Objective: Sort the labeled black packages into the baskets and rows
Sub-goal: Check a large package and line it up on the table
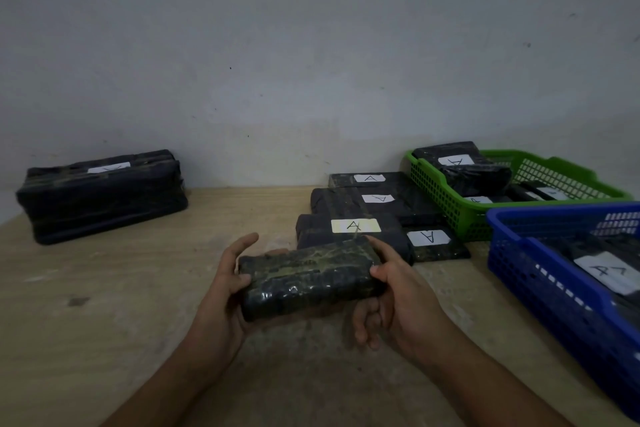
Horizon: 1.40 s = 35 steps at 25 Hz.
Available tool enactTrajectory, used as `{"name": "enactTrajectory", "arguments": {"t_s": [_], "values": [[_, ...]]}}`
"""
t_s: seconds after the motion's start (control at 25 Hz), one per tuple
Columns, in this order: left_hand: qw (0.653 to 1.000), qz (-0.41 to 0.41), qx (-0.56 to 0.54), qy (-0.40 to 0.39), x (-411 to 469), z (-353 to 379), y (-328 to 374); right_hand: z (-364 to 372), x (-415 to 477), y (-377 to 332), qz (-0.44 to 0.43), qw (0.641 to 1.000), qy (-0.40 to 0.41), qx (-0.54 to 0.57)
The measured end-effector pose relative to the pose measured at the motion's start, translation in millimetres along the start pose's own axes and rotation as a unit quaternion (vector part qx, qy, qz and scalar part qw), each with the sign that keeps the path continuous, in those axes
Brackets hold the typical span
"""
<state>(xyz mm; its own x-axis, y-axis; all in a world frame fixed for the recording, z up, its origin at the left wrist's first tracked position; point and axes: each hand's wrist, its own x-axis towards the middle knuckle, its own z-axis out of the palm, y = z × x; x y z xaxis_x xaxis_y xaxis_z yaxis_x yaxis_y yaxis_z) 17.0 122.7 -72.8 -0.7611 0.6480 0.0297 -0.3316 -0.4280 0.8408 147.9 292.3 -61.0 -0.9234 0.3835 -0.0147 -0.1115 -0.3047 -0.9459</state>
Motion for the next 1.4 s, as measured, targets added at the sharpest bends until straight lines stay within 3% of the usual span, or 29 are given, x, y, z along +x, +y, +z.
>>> {"name": "enactTrajectory", "arguments": {"t_s": [0.52,0.72,0.92,1.04,1.12,1.28,1.4], "values": [[0.983,0.039,0.17,-0.061,-6.9,-0.1,-3.7,-1.4,2.2,1.0,-0.001,0.999,0.049,0.001],[0.991,-0.001,0.118,-0.056,-1.0,-0.2,-3.3,0.4,1.4,2.1,-0.03,0.996,0.06,-0.065],[0.988,0.034,0.149,-0.032,-0.1,-4.7,-5.6,2.3,2.2,5.1,-0.032,0.997,0.04,-0.049],[0.992,0.035,0.123,-0.012,-1.4,-2.1,-0.4,-2.6,2.1,6.8,-0.048,0.998,-0.002,-0.027],[0.996,0.016,0.085,-0.005,-1.3,-1.4,1.9,-6.0,-2.1,6.2,-0.081,0.994,-0.023,-0.074],[0.999,-0.011,0.027,-0.016,-3.0,-0.1,2.5,-7.7,-1.8,6.4,-0.145,0.98,0.023,-0.136],[0.999,-0.012,0.013,-0.042,-2.3,2.6,1.8,-5.9,1.3,7.0,-0.132,0.975,0.072,-0.164]]}}
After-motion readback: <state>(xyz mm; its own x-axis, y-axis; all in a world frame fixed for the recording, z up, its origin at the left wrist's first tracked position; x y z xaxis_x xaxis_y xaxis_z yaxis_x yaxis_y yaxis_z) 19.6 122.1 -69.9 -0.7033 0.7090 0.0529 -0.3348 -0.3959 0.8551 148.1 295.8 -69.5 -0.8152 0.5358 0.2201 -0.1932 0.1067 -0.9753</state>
